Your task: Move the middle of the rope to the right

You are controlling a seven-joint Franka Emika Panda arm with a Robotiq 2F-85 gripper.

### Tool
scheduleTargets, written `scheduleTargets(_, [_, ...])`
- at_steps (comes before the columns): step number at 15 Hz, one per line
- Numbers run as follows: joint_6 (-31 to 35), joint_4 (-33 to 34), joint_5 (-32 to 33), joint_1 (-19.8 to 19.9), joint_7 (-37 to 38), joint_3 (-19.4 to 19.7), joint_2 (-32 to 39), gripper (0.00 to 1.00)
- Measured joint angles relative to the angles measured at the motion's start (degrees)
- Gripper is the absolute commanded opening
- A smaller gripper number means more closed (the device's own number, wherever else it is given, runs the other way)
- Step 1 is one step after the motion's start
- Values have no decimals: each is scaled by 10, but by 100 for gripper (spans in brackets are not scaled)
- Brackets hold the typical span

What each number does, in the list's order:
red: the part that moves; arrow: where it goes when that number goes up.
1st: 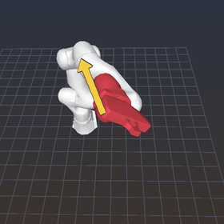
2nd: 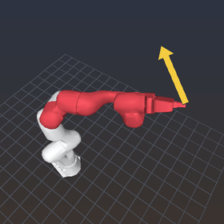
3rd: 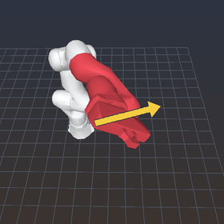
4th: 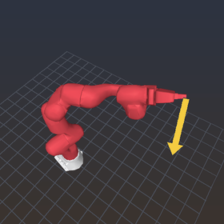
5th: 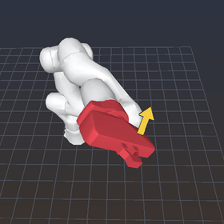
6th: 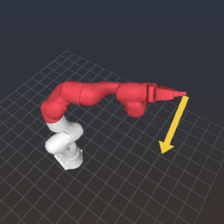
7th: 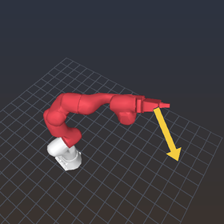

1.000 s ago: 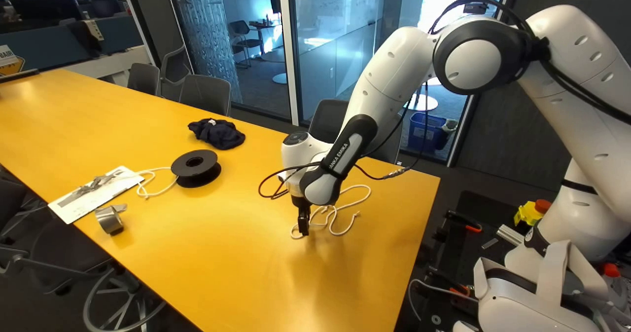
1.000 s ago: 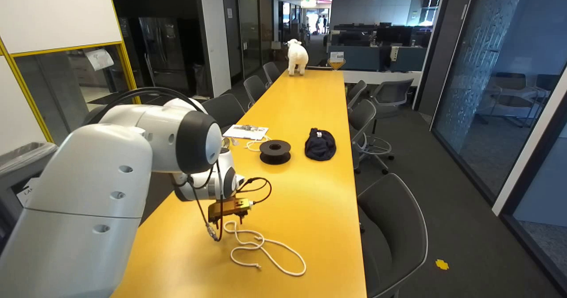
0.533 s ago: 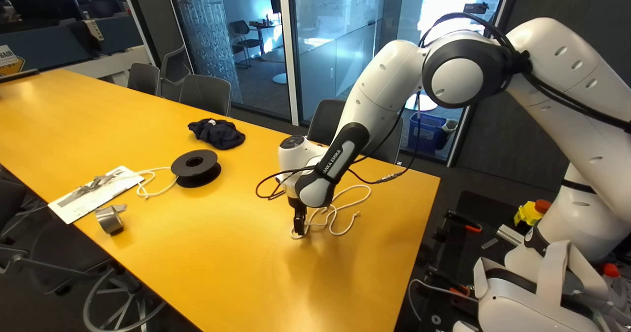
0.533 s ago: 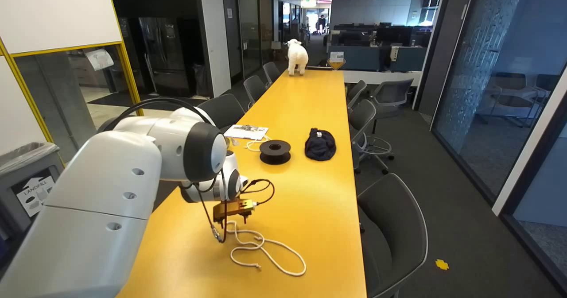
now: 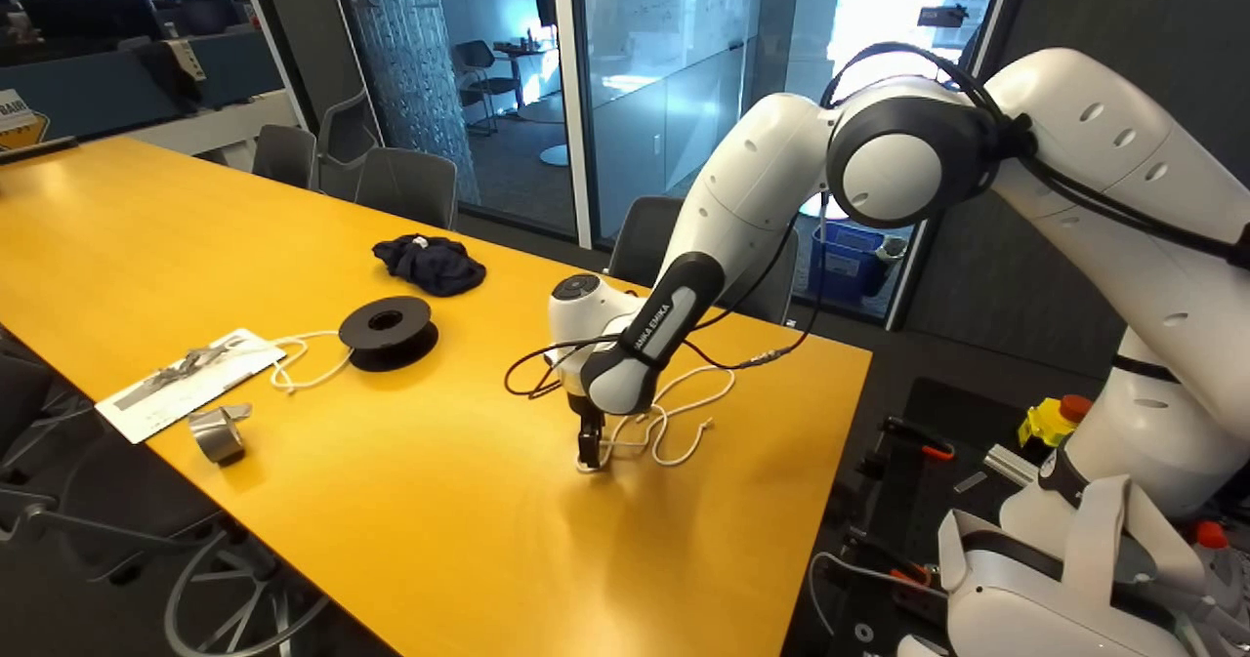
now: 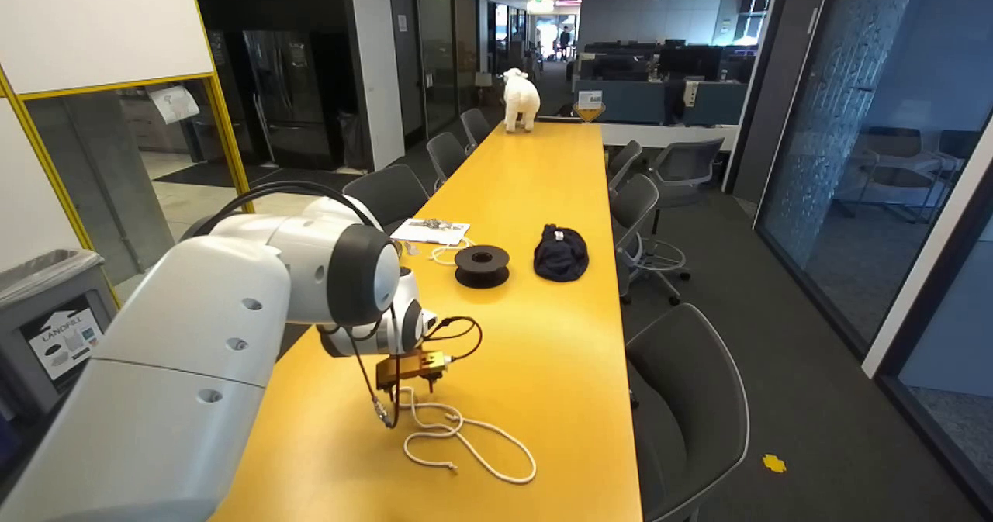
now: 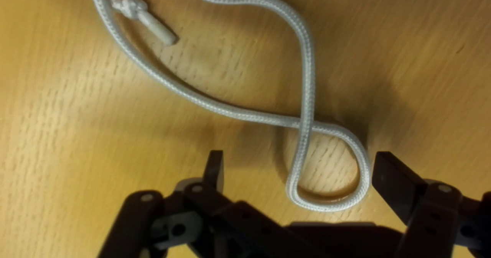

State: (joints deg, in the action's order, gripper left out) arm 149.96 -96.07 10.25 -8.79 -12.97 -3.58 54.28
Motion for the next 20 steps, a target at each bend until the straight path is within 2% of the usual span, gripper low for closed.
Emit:
scheduleTargets(5, [-2, 4, 0, 1, 0, 0, 0, 99])
scheduleTargets(6, [-2, 4, 0, 1, 0, 0, 0, 74])
scheduleTargets(7, [-2, 5, 0, 1, 0, 0, 0, 74])
scheduleTargets(8, [-2, 5, 0, 1, 0, 1, 0, 68])
scheduleTargets(16, [-2, 5, 0, 1, 0, 2, 0, 6])
scheduleTargets(17, [-2, 5, 0, 1, 0, 3, 0, 1])
scheduleTargets(20, [-2, 5, 0, 1, 2, 4, 0, 0])
